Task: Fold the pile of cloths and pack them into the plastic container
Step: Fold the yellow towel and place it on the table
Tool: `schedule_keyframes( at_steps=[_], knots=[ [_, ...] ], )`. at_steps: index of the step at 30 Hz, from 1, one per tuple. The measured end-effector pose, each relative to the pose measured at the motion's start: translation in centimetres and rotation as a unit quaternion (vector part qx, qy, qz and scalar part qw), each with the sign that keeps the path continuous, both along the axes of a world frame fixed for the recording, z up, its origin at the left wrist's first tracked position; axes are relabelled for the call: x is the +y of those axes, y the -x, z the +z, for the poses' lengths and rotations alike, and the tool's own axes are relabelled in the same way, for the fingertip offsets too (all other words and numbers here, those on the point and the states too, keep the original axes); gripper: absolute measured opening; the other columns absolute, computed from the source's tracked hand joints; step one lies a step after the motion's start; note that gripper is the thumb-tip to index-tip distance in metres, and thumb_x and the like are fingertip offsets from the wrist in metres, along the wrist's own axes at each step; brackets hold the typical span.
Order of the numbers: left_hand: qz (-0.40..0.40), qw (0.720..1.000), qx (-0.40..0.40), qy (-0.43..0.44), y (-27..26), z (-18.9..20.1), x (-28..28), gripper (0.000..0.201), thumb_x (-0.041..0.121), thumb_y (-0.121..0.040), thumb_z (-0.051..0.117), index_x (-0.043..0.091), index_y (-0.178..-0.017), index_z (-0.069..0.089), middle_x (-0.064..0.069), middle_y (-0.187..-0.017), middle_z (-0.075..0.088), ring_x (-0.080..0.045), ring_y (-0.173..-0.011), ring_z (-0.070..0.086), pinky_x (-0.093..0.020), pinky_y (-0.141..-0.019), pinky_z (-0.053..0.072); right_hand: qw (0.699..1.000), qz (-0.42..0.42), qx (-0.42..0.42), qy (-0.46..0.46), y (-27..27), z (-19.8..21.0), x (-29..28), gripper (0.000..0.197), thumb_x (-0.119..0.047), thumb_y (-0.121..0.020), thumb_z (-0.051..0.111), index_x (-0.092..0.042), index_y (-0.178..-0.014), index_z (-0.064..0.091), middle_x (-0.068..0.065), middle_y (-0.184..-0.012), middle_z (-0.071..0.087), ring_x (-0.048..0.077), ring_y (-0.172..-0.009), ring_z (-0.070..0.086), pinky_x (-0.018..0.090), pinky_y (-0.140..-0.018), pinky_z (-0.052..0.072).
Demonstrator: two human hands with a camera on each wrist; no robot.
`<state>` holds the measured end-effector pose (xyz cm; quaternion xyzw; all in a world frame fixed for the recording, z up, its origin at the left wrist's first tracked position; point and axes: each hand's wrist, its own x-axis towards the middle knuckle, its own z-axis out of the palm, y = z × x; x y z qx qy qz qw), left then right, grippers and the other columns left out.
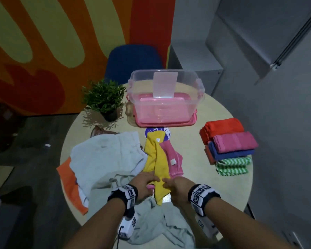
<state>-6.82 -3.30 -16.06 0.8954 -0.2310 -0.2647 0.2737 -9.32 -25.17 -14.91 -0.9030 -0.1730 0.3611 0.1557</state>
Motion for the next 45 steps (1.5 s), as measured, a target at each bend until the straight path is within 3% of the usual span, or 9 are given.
schedule_keyframes(
  at_steps=[6,13,17,21,24,28,31,39,45],
  knots=[
    [0.018,0.999,-0.016,0.025,0.5,-0.4,-0.5,0.046,0.025,-0.074,0.077,0.025,-0.118,0.066,0.000,-0.122,0.060,-0.025,-0.116,0.048,-0.029,-0.100,0.039,0.999,-0.026,-0.019,0.032,-0.1,0.0,1.1,0.071,-0.035,-0.085,0.073,-0.019,-0.148,0.045,-0.002,-0.146,0.054,0.027,-0.127,0.054,0.036,-0.105,0.045],
    [0.067,0.995,0.046,0.061,1.8,1.0,-0.6,0.049,0.040,-0.076,0.075,0.029,-0.122,0.062,0.010,-0.113,0.054,-0.015,-0.115,0.049,-0.020,-0.091,0.039,0.991,-0.089,-0.097,0.015,-0.8,2.5,1.9,0.028,-0.029,-0.089,0.052,-0.022,-0.111,0.067,0.007,-0.103,0.070,0.031,-0.095,0.065,0.031,-0.077,0.051],
    [0.096,0.991,0.017,0.088,2.1,3.7,-1.6,0.053,0.073,-0.071,0.061,0.037,-0.111,0.058,0.014,-0.110,0.056,-0.015,-0.110,0.053,-0.040,-0.093,0.048,0.968,-0.173,-0.166,-0.072,-1.6,6.8,1.7,0.012,-0.023,-0.098,0.053,-0.017,-0.103,0.062,0.006,-0.092,0.068,0.024,-0.083,0.061,0.027,-0.070,0.039],
    [0.185,0.972,-0.068,0.128,0.1,7.7,-2.6,0.027,0.036,-0.093,0.054,0.023,-0.116,0.061,0.003,-0.123,0.049,-0.018,-0.112,0.051,-0.041,-0.099,0.045,0.936,-0.198,-0.227,-0.181,-2.8,11.4,2.3,0.010,-0.023,-0.099,0.056,-0.022,-0.090,0.052,-0.014,-0.070,0.055,0.004,-0.064,0.051,0.021,-0.062,0.036],
    [0.210,0.952,-0.125,0.185,-1.4,12.6,-2.5,0.024,0.016,-0.089,0.051,0.021,-0.110,0.064,0.003,-0.114,0.047,-0.016,-0.103,0.052,-0.034,-0.096,0.046,0.915,-0.181,-0.285,-0.221,-4.1,15.3,2.6,0.002,-0.019,-0.098,0.057,-0.018,-0.097,0.058,-0.017,-0.073,0.055,-0.002,-0.067,0.051,0.013,-0.063,0.035],
    [0.206,0.934,-0.228,0.184,-3.1,19.5,-1.3,0.024,0.023,-0.083,0.048,0.023,-0.097,0.067,0.002,-0.093,0.064,-0.018,-0.087,0.057,-0.033,-0.078,0.048,0.895,-0.151,-0.353,-0.228,-5.6,19.3,2.5,0.014,-0.016,-0.097,0.057,-0.013,-0.110,0.061,-0.004,-0.093,0.066,0.011,-0.081,0.055,0.025,-0.072,0.040],
    [0.167,0.948,-0.186,0.196,-4.8,22.7,-0.4,0.022,0.018,-0.088,0.043,0.029,-0.098,0.059,0.003,-0.089,0.065,-0.019,-0.084,0.059,-0.034,-0.072,0.048,0.892,-0.143,-0.376,-0.209,-6.2,20.8,2.0,0.022,-0.022,-0.098,0.058,-0.014,-0.118,0.061,0.000,-0.101,0.068,0.012,-0.085,0.054,0.023,-0.073,0.037],
    [0.125,0.956,-0.187,0.190,-6.4,26.4,0.2,0.023,0.009,-0.097,0.042,0.027,-0.103,0.054,0.005,-0.091,0.061,-0.015,-0.085,0.056,-0.027,-0.068,0.041,0.882,-0.182,-0.329,-0.283,-6.7,22.3,1.8,0.027,-0.007,-0.090,0.060,-0.024,-0.112,0.061,-0.007,-0.106,0.064,0.013,-0.093,0.063,0.037,-0.085,0.057],
    [0.087,0.950,-0.259,0.153,-6.6,26.0,-0.7,0.027,0.017,-0.088,0.066,0.035,-0.096,0.047,0.012,-0.089,0.059,-0.010,-0.080,0.057,-0.025,-0.069,0.043,0.866,-0.125,-0.371,-0.313,-6.7,24.4,2.1,0.039,-0.013,-0.086,0.073,-0.033,-0.117,0.060,-0.022,-0.100,0.061,0.002,-0.092,0.061,0.018,-0.078,0.052]
  ],
)
